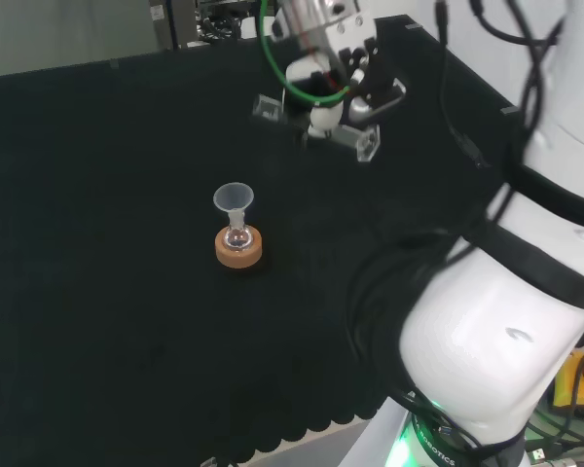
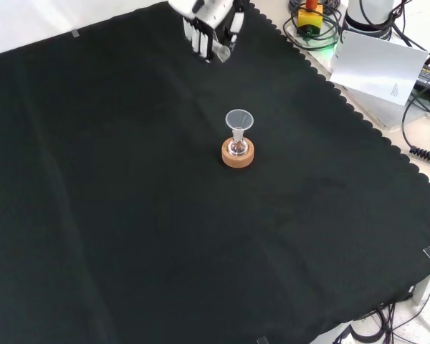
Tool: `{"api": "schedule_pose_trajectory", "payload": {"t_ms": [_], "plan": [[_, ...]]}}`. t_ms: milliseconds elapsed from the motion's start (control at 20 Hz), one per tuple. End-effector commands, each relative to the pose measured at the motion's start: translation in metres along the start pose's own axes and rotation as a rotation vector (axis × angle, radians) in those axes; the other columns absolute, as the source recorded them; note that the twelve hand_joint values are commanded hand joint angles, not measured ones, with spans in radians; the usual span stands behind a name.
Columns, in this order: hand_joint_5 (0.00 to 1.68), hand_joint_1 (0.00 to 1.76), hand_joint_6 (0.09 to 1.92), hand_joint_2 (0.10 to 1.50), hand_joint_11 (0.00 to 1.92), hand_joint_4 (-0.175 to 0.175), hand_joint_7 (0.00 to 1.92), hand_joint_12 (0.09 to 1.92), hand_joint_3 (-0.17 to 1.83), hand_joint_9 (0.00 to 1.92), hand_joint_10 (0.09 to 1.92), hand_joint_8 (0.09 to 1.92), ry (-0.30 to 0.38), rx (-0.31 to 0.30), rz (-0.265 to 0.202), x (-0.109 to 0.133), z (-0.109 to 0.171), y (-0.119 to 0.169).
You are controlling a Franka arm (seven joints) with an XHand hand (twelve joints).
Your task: Put the graduated cylinder back on the table.
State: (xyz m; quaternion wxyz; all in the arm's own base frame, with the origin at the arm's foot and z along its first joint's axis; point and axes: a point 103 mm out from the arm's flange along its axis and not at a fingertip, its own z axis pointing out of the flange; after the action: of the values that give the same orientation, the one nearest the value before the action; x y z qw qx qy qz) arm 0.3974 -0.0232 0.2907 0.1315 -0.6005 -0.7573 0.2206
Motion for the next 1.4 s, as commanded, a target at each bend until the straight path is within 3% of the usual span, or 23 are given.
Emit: {"api": "schedule_pose_trajectory", "payload": {"t_ms": [50,750,1400], "plan": [[1.04,1.36,0.63,1.11,1.03,0.079,0.97,0.89,0.00,1.33,0.13,1.06,0.397,-0.056,-0.219,0.002,0.070,0.044],[1.03,1.36,0.64,1.12,1.03,0.079,0.96,0.90,0.00,1.33,0.13,1.07,0.538,-0.151,-0.255,-0.010,0.073,0.076],[1.03,1.36,0.64,1.12,1.03,0.078,0.96,0.90,0.00,1.33,0.13,1.07,0.659,-0.331,-0.294,-0.012,0.067,0.118]]}}
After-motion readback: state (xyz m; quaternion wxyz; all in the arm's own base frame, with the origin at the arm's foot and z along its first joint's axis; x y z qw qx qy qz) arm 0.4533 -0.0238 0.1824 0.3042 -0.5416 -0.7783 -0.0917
